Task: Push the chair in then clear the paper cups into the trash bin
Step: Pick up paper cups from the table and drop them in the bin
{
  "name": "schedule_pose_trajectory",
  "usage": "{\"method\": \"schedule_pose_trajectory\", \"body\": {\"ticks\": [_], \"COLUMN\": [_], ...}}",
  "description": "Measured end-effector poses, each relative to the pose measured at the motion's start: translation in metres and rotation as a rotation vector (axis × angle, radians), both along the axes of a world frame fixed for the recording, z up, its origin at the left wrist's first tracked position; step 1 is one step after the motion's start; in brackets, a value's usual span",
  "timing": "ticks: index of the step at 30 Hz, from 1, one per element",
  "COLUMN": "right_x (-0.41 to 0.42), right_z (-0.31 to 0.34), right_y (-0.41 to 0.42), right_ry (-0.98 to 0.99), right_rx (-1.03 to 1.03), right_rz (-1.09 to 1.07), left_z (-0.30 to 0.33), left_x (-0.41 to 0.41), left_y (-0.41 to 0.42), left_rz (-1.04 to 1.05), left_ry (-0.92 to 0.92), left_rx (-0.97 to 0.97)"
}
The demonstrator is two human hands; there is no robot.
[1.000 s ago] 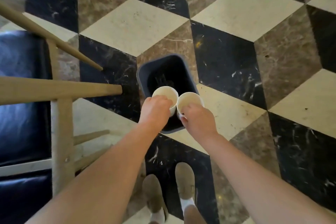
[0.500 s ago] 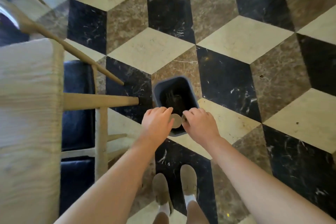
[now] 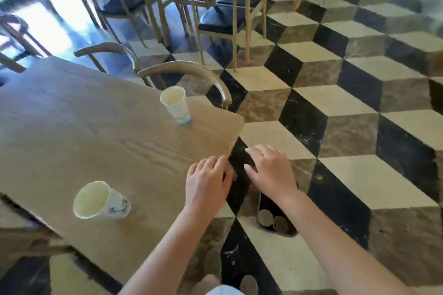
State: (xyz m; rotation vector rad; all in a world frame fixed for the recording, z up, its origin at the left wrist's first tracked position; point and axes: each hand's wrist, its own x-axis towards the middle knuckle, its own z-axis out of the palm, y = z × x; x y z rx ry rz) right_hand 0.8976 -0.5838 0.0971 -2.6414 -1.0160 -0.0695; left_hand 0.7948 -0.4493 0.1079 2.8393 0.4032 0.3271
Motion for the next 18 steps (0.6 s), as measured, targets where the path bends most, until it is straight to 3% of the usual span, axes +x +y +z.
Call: {"method": "schedule_pose_trajectory", "body": {"ticks": [9, 18], "right_x": [0.001, 0.039], "right_z": [0.031, 0.010], "right_y": [0.114, 0.211], "right_ry": [-0.134, -0.110], "right_rx": [0.013, 0.048], "right_rz": [0.214, 0.311], "left_z": [0.027, 0.004], "left_x": [-0.074, -0.118], "left_y": [0.111, 0.165], "left_rz": [0.273, 0.547], "left_ry": [-0.108, 0.029], "left_rx": [0.097, 0.068]}}
